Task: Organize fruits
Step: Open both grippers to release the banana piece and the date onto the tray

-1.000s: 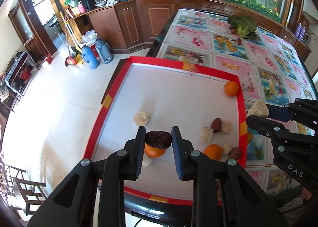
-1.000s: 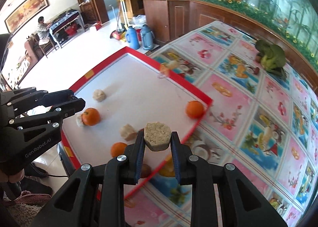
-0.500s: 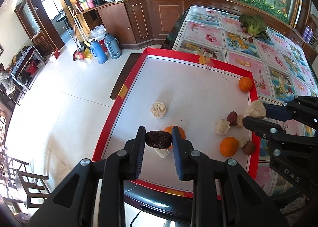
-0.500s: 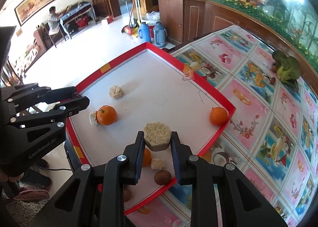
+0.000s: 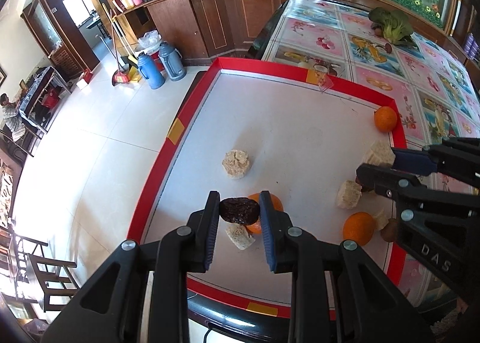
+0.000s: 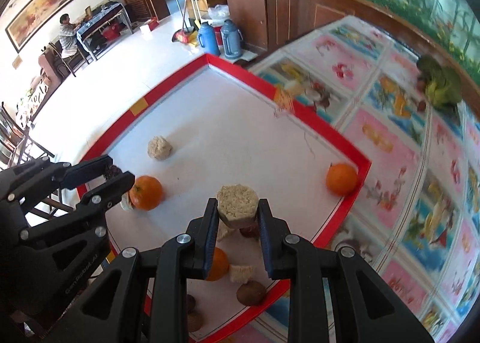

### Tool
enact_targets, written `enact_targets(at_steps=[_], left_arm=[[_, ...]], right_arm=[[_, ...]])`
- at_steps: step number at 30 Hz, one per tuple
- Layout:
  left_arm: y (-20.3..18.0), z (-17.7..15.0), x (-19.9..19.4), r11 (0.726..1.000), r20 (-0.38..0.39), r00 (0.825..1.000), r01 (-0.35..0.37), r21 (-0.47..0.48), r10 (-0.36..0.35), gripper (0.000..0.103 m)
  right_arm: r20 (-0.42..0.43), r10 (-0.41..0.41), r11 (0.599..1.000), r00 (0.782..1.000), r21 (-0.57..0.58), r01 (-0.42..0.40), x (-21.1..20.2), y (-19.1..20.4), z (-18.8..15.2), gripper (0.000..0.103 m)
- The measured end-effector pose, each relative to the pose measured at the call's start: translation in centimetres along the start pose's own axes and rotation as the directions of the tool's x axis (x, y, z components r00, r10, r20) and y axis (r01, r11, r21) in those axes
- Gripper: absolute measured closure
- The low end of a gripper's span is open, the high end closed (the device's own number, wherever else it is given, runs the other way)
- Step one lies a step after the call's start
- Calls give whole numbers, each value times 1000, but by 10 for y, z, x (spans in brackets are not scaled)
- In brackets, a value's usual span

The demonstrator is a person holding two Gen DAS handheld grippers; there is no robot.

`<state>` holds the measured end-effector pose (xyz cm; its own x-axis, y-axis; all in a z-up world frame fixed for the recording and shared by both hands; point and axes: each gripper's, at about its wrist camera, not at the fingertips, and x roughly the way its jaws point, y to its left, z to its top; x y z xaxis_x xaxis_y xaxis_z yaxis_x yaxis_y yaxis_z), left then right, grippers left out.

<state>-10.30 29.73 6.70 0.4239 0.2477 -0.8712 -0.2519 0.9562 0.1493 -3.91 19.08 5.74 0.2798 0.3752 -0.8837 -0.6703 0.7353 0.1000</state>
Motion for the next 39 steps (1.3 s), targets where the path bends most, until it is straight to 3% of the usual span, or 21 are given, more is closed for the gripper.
enact_targets(at_steps=[10,12,16,19,22,31,39], left_arm=[[-11,5,7,1000,6,1000,-1,28,1,74],[-13,4,7,999,4,1000,1,34,-1,74],[-15,3,6,999,-3,1000,4,33,-4,48],[-16,3,1,999,18,1000,7,32,-8,44],[-17,5,-5,999,33,999,8,32,-9,31],[-14,18,-43,1000,132,991,-5,-2,5,13],[-6,27,-91,999,260,964,-42,-33,49,5]], right_arm=[[-38,-18,997,999,69,21,6,-14,-9,78],[-44,-25,996,999,86,29,7,-17,-10,69],[-16,-26,994,1000,106,28,-1,-21,-13,56],[9,-36,993,999,115,35,-8,-24,-15,53],[41,-57,991,997,125,52,-18,-28,-17,53],[230,-146,987,962,97,127,-70,-30,-18,48],[342,-169,985,924,32,168,-99,-17,-15,41]])
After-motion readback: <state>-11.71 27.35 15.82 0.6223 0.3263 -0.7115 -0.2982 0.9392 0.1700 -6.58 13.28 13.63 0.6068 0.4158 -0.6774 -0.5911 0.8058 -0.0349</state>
